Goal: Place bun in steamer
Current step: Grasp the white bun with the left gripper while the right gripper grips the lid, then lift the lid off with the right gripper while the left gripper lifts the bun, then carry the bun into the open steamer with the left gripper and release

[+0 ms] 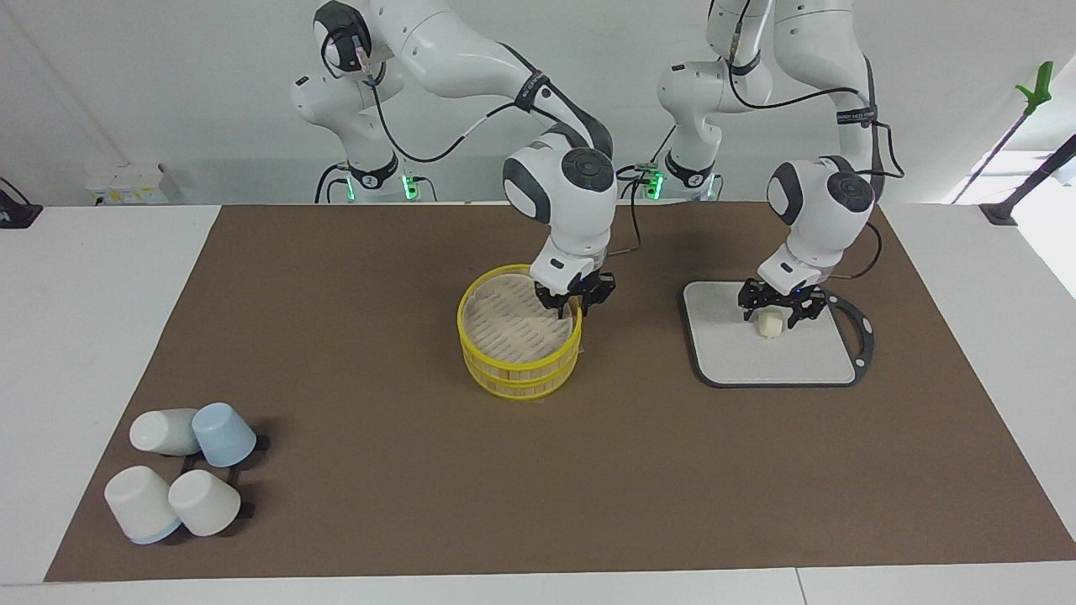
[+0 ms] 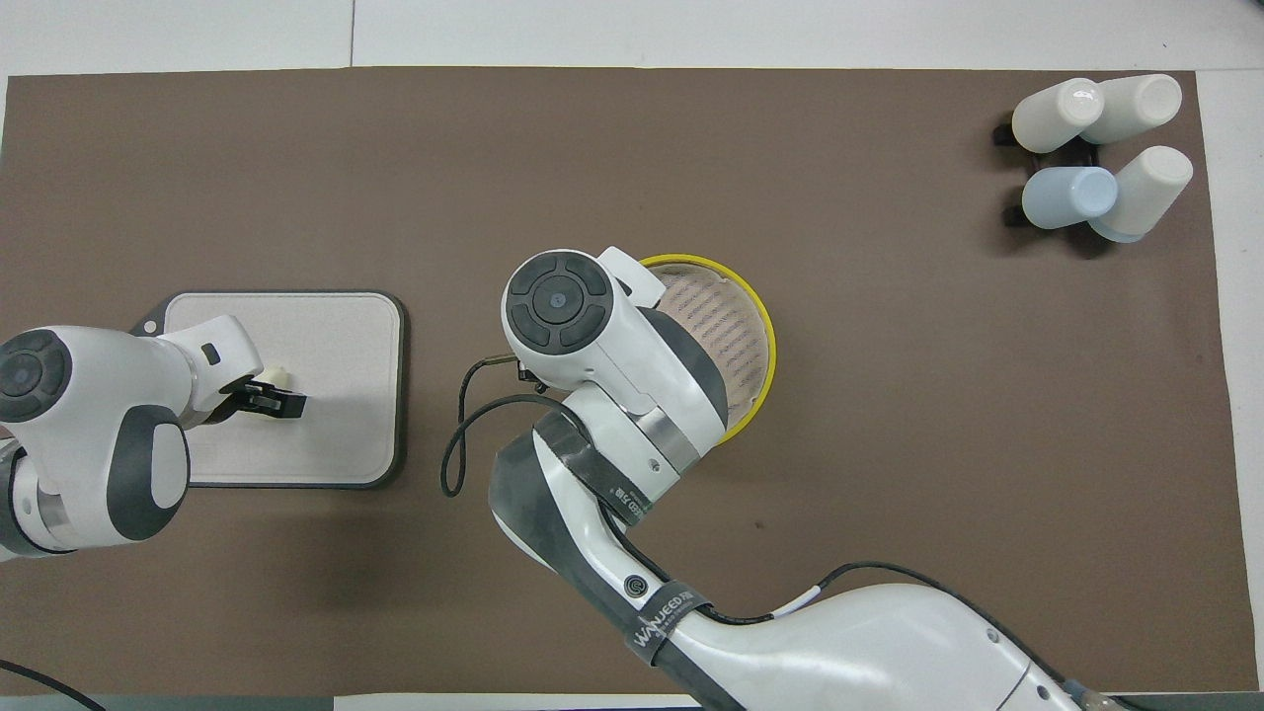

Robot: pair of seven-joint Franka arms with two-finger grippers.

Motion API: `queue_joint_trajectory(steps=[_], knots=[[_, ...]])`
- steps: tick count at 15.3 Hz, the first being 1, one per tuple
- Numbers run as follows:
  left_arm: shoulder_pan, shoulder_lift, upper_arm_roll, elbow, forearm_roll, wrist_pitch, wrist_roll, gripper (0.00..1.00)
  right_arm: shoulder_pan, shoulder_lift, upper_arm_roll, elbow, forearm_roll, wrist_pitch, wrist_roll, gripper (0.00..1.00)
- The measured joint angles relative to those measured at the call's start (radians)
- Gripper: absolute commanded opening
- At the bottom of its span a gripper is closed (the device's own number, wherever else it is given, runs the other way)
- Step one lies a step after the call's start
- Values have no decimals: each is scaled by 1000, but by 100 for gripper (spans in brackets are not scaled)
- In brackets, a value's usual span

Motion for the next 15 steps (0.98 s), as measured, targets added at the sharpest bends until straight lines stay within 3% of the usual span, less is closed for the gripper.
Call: queue_joint_trajectory(steps=[1,3,7,9,12,15], knots=[[0,0,0,0,0,0,1,23,0,0,1,4,3,0,0,0],[0,0,0,0,0,0,4,23,-7,0,2,25,4,-23,0,0],[-1,0,-2,54,-3,-88,-6,23,-155,-30,-6,128,5,-263,-183,0],[-18,3,-6,211,-22,-296,-98,23,-259,-92,-9,162,7,-408,-389,0],[-145,57,-16,562,-62,-606,-416,22,-422,-196,-15,164,-1,-613,-683,0],[-332,172,-26,795,-79,-660,-759,22,-474,-226,-15,145,-85,-672,-821,0]])
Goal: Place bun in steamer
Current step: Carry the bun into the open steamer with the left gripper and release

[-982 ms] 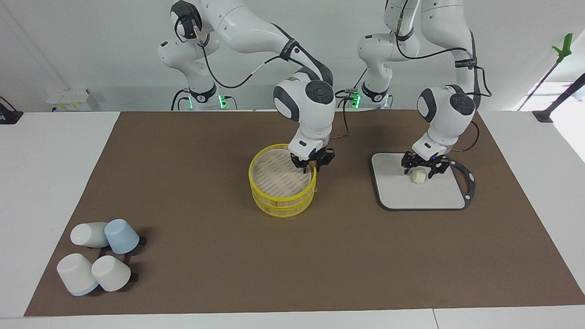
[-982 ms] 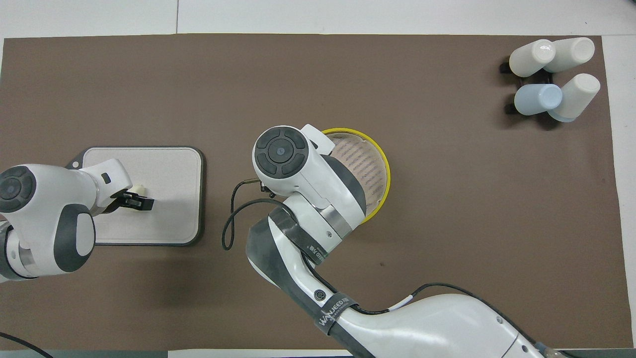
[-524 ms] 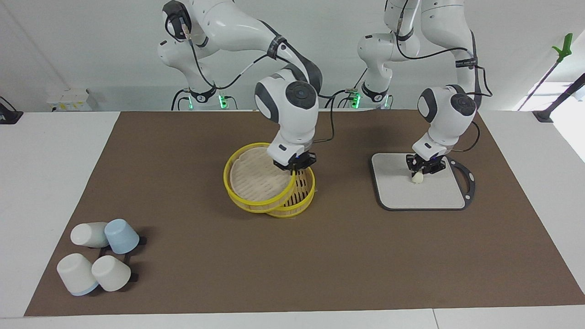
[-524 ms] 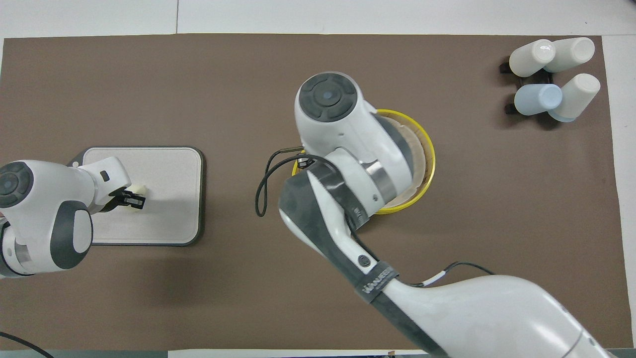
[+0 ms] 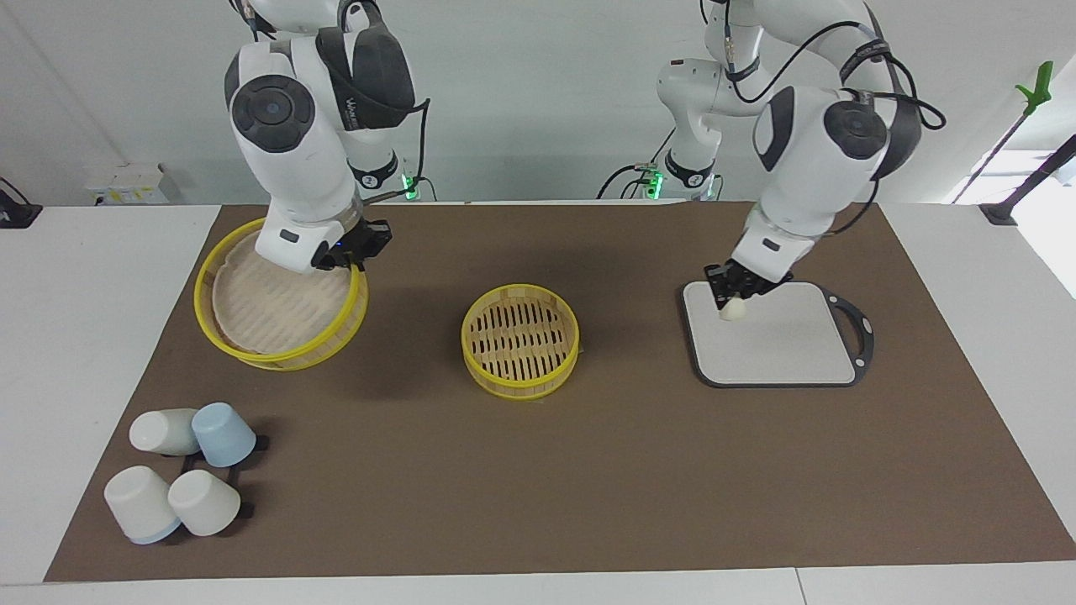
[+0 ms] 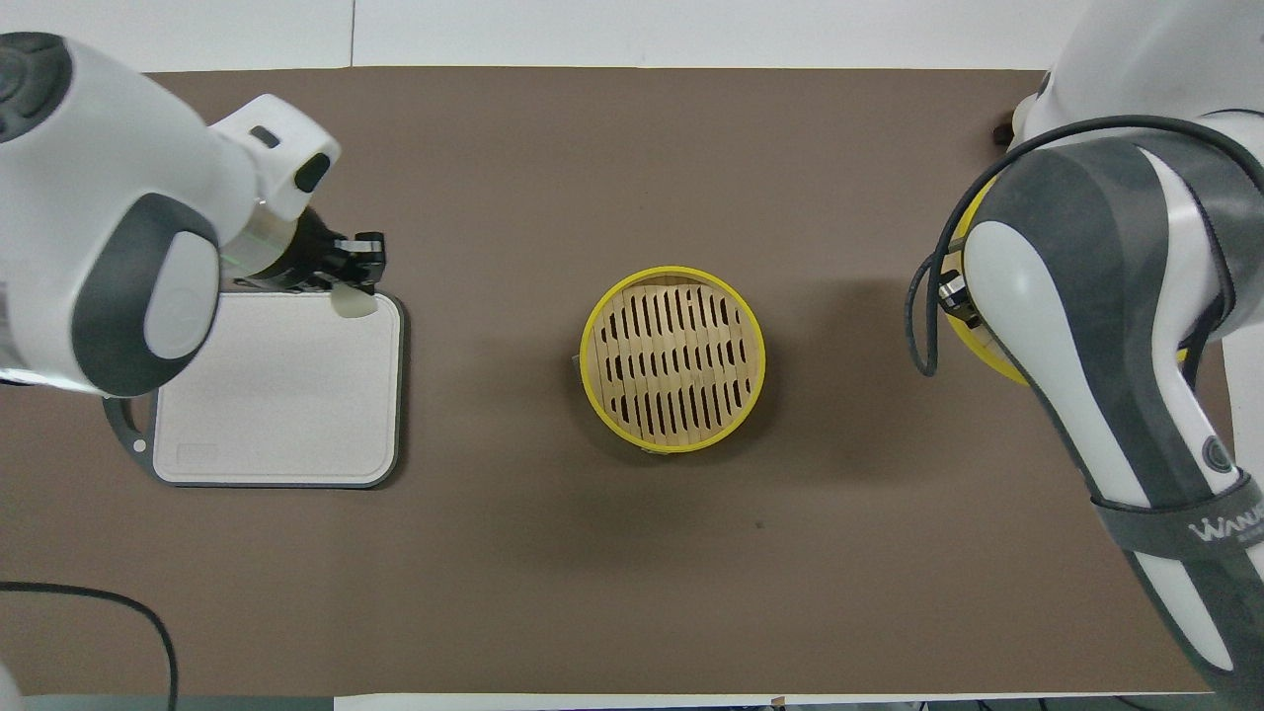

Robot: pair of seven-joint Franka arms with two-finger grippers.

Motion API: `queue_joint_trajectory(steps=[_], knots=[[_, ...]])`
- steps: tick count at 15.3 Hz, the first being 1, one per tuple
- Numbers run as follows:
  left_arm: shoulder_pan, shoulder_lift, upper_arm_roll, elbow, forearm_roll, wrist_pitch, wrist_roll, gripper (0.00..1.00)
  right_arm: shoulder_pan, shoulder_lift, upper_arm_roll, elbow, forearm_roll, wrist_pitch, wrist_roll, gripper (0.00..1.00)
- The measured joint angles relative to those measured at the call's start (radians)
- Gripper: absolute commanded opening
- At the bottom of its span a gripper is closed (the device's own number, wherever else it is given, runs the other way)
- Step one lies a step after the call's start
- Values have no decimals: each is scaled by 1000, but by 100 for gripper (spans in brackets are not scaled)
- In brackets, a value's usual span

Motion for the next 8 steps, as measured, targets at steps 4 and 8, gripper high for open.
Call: queue_joint_trajectory(steps=[4,8], knots=[[-248,86,-2,-39,0,217,-251,22,14,2,9,-33,-37,3,-58,0],[-373,118,2,-197,33,418,-350,24,-13,2,6,-45,-43,10,-106,0]])
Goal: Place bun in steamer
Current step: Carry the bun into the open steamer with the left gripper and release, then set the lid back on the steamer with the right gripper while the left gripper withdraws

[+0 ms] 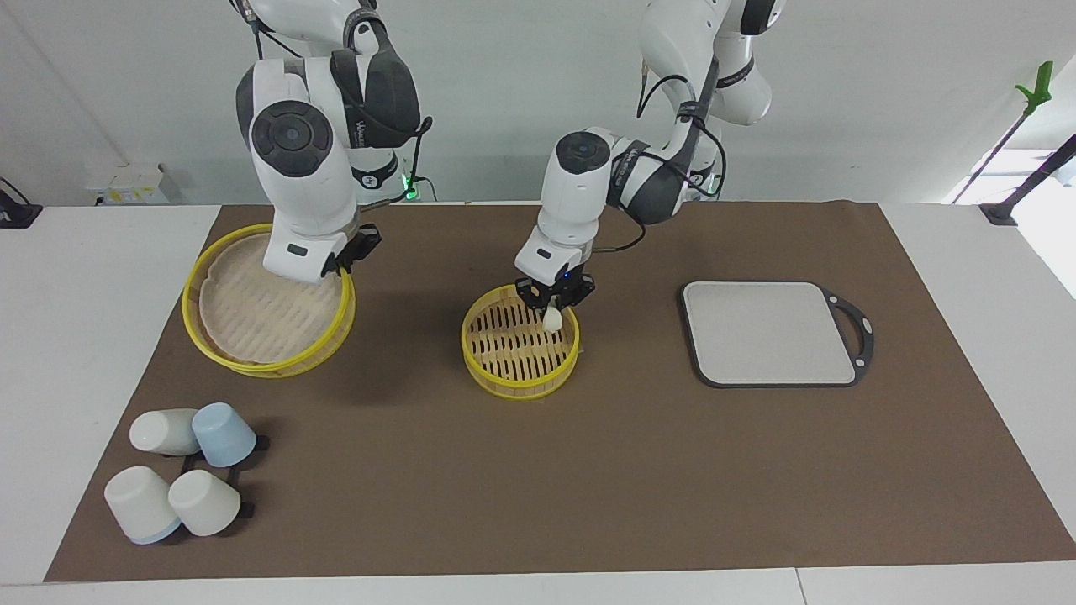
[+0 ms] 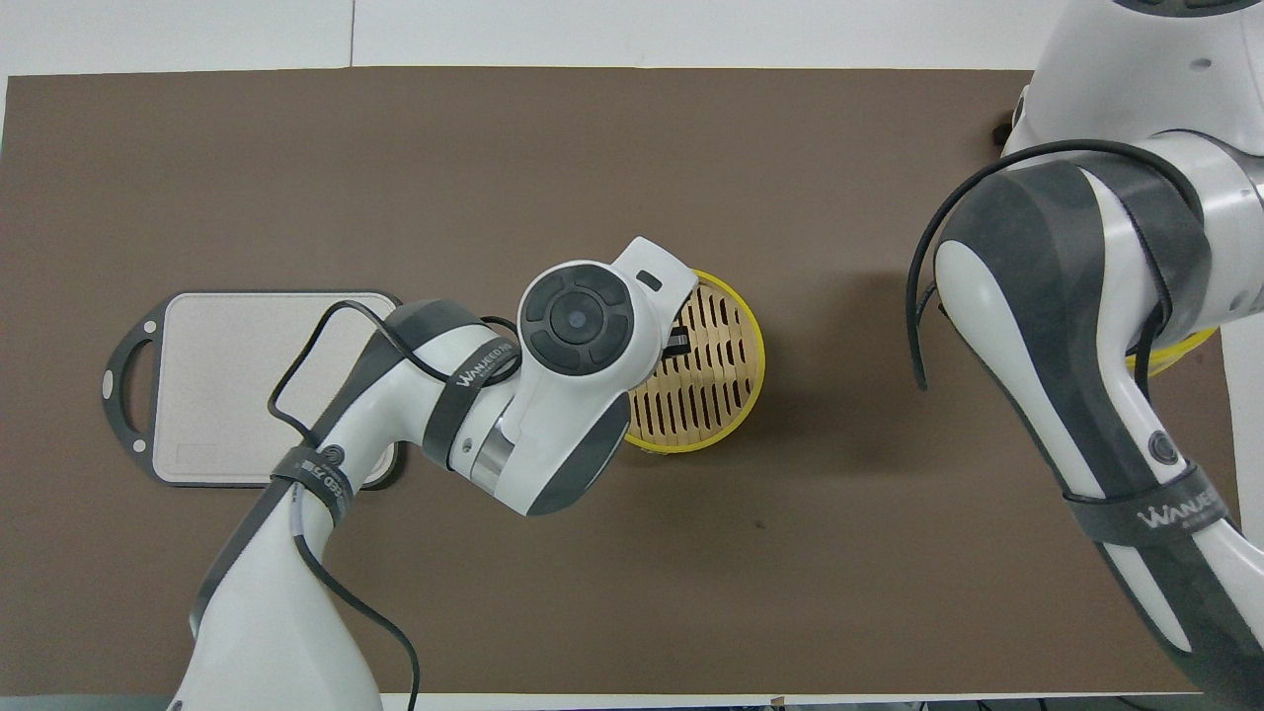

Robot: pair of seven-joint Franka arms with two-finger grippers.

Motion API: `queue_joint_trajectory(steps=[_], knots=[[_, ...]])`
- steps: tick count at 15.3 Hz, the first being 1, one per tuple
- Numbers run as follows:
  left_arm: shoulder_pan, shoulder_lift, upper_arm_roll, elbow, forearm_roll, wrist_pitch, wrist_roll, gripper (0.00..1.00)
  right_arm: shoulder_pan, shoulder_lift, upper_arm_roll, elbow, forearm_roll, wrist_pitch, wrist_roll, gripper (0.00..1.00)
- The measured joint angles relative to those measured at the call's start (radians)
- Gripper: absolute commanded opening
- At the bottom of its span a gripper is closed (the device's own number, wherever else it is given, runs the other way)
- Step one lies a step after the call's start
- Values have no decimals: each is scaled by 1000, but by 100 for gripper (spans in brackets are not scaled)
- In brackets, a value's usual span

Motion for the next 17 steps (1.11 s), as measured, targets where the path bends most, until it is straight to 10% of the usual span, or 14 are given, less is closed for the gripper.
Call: queue_joint_trajectory(steps=[4,8,13,17], knots=[[-42,65,1,-30,20,90,-44,38,-35,0,-4,-10,0,21,-46,0],[-49,85,4,-32,21,120,-53,100,-32,0,2,-12,0,22,-46,0],[-33,63,28,-28,23,79,-53,100,-32,-1,5,-14,0,22,-46,0],[145,-112,39,5,29,-202,128,100,-31,-3,6,-23,3,37,-44,0]])
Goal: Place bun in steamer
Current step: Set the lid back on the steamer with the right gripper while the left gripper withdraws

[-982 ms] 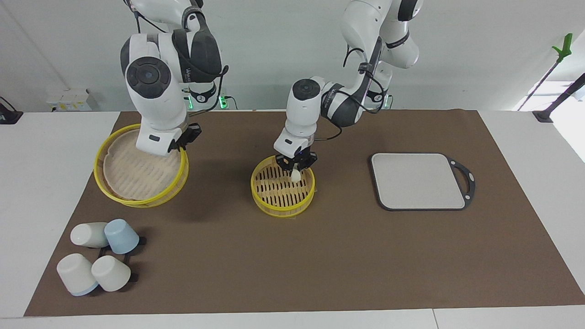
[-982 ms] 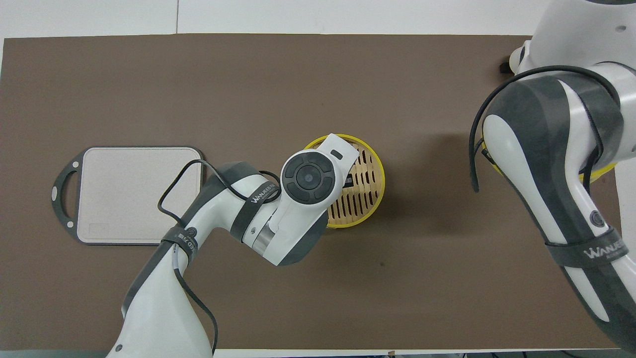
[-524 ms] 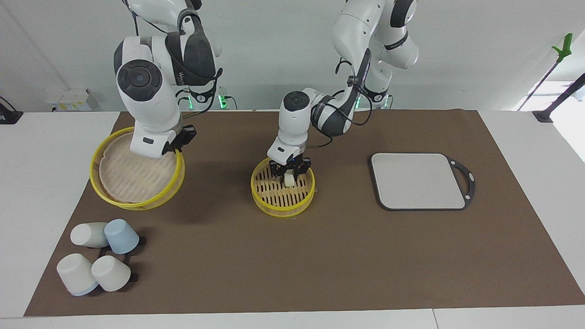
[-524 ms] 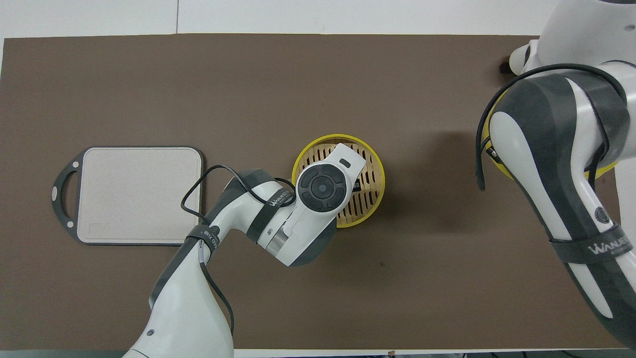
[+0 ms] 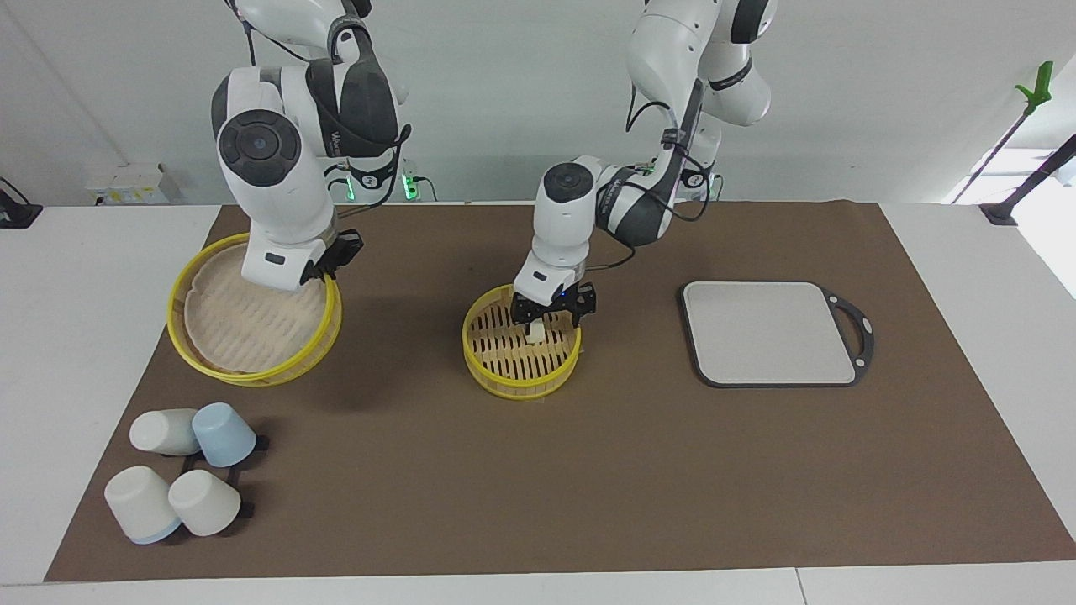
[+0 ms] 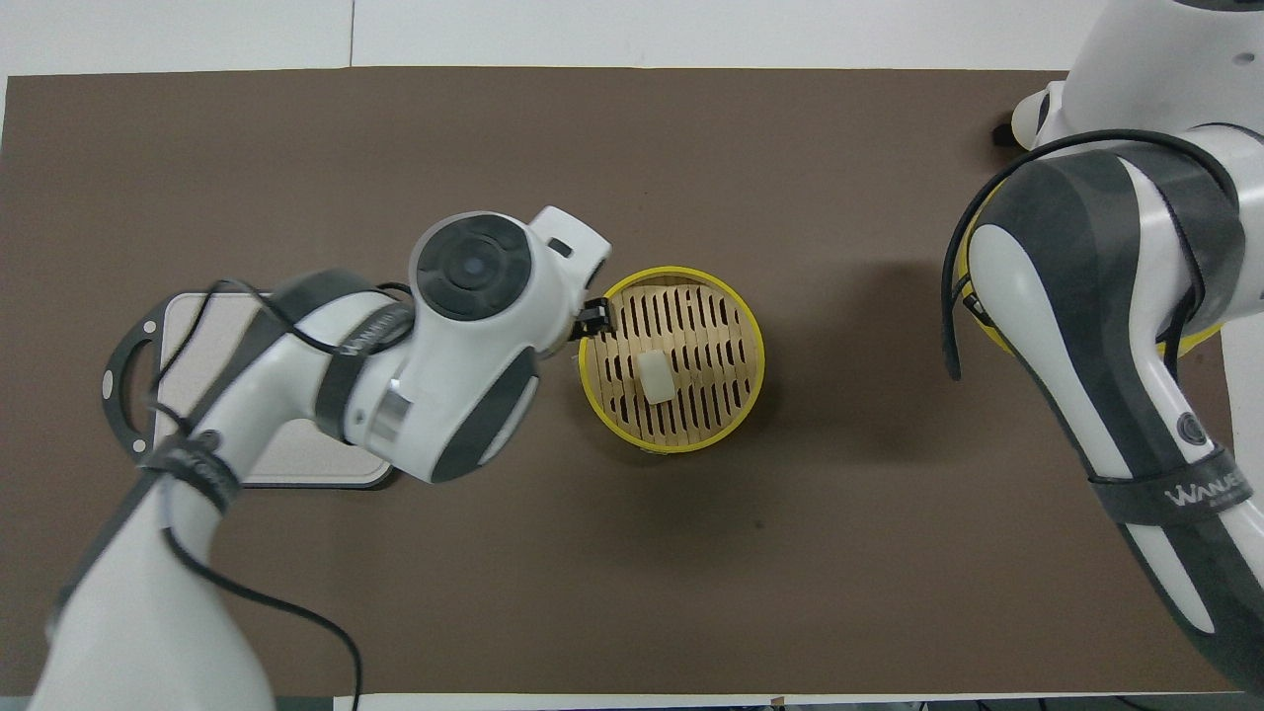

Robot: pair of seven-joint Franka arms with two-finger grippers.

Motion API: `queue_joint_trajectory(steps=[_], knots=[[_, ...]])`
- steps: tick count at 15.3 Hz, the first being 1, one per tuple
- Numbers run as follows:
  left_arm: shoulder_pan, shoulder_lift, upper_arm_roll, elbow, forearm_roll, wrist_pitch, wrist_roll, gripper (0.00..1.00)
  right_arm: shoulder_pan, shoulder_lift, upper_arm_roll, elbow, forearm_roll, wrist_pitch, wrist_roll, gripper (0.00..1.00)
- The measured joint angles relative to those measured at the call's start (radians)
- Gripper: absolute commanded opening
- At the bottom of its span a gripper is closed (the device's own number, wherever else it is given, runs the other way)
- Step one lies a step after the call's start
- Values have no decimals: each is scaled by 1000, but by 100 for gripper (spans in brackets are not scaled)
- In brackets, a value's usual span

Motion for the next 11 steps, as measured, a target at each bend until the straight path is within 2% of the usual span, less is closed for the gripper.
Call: queue_joint_trajectory(steps=[3,5,8,11], knots=[[194,-142,8,2,1,-154,192,100,45,-7,7,-34,66,112,110,0],[307,-197,10,2,2,-205,309,100,145,-14,13,-87,130,248,296,0],[428,-229,9,15,2,-255,427,100,343,-2,20,-148,173,457,618,0],[493,-232,7,61,2,-322,543,100,458,51,21,-170,175,606,785,0]])
